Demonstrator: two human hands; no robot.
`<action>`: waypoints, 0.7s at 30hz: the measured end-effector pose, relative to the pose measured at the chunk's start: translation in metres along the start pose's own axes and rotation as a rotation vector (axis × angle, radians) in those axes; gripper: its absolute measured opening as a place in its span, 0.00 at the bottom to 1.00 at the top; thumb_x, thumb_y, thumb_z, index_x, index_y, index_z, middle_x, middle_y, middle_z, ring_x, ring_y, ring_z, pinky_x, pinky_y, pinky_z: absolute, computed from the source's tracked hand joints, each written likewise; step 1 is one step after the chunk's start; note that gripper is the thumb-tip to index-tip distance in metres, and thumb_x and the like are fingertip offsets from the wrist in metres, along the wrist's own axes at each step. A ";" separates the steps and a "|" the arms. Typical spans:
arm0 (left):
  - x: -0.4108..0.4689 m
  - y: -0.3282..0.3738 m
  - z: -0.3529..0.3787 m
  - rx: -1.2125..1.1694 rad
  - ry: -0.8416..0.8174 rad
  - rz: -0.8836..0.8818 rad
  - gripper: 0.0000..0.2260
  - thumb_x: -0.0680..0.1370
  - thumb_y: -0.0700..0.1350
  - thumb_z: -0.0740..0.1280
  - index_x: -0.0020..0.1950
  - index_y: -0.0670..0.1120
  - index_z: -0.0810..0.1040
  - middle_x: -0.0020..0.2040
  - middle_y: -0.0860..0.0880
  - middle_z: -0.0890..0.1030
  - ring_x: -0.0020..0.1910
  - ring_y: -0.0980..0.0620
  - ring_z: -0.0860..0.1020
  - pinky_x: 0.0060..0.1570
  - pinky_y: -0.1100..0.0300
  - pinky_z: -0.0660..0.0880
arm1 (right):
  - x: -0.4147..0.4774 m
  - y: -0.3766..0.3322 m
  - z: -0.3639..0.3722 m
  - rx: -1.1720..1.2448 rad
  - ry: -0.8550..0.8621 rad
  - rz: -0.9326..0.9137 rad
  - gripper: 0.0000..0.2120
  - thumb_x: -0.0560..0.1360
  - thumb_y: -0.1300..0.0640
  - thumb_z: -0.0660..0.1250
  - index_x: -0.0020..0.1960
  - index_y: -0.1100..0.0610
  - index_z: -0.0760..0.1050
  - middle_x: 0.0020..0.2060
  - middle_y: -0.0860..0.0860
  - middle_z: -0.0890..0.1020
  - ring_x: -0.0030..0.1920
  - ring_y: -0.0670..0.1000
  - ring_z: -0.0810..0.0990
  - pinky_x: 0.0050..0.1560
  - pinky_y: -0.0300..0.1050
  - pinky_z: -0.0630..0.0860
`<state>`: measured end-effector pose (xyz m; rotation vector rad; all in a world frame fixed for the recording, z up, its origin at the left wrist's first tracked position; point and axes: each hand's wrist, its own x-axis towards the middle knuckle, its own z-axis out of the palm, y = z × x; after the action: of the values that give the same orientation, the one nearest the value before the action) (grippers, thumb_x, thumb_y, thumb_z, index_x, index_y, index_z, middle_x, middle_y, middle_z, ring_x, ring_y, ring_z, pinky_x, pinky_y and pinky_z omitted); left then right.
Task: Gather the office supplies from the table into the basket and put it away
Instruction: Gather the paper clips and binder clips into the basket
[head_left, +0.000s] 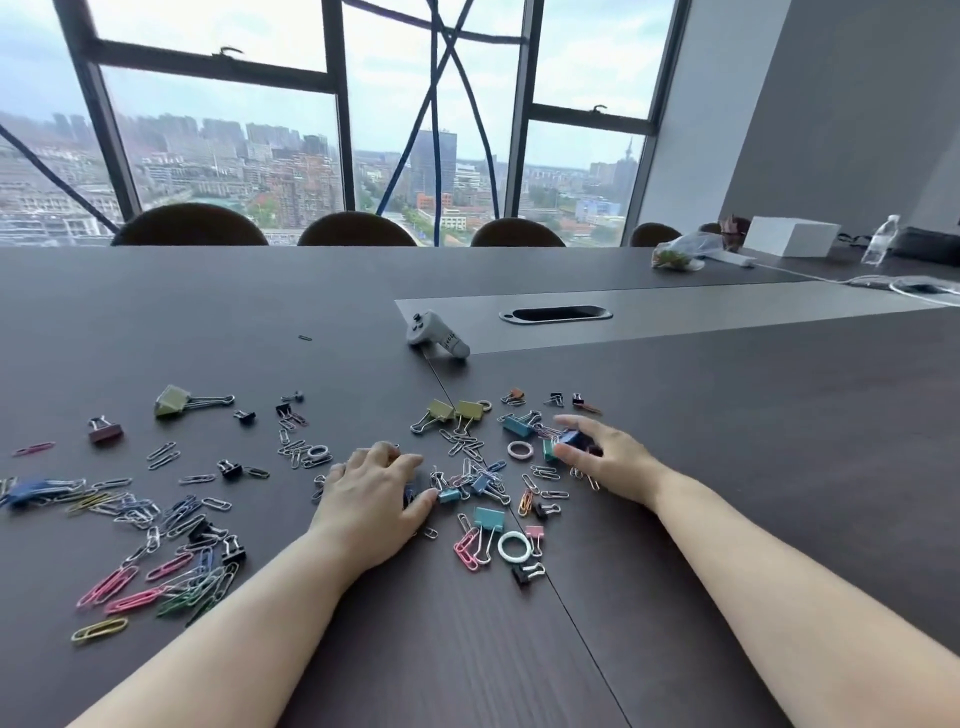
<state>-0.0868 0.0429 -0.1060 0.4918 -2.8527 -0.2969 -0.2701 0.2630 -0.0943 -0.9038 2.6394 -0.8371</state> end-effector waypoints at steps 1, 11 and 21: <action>0.000 0.000 0.000 0.003 0.004 0.000 0.23 0.76 0.60 0.57 0.69 0.55 0.65 0.67 0.51 0.67 0.69 0.49 0.62 0.67 0.53 0.59 | -0.004 -0.005 0.000 0.087 -0.012 -0.017 0.29 0.71 0.36 0.63 0.70 0.40 0.61 0.70 0.45 0.67 0.69 0.50 0.66 0.68 0.47 0.62; -0.009 -0.002 -0.007 0.084 -0.309 0.115 0.49 0.55 0.82 0.45 0.73 0.62 0.44 0.77 0.54 0.47 0.76 0.48 0.42 0.72 0.43 0.41 | -0.029 -0.060 0.048 -0.320 -0.205 -0.208 0.58 0.48 0.17 0.52 0.73 0.37 0.40 0.76 0.46 0.42 0.76 0.47 0.40 0.76 0.56 0.40; -0.011 -0.007 -0.011 0.049 -0.088 0.080 0.24 0.72 0.68 0.56 0.63 0.58 0.68 0.64 0.50 0.67 0.67 0.48 0.62 0.67 0.53 0.60 | -0.034 -0.073 0.064 -0.316 0.108 -0.160 0.21 0.73 0.38 0.60 0.65 0.39 0.67 0.66 0.49 0.69 0.68 0.54 0.62 0.69 0.49 0.61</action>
<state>-0.0718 0.0384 -0.0995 0.3818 -2.9625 -0.2402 -0.1831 0.2084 -0.1029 -1.1899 2.8769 -0.5202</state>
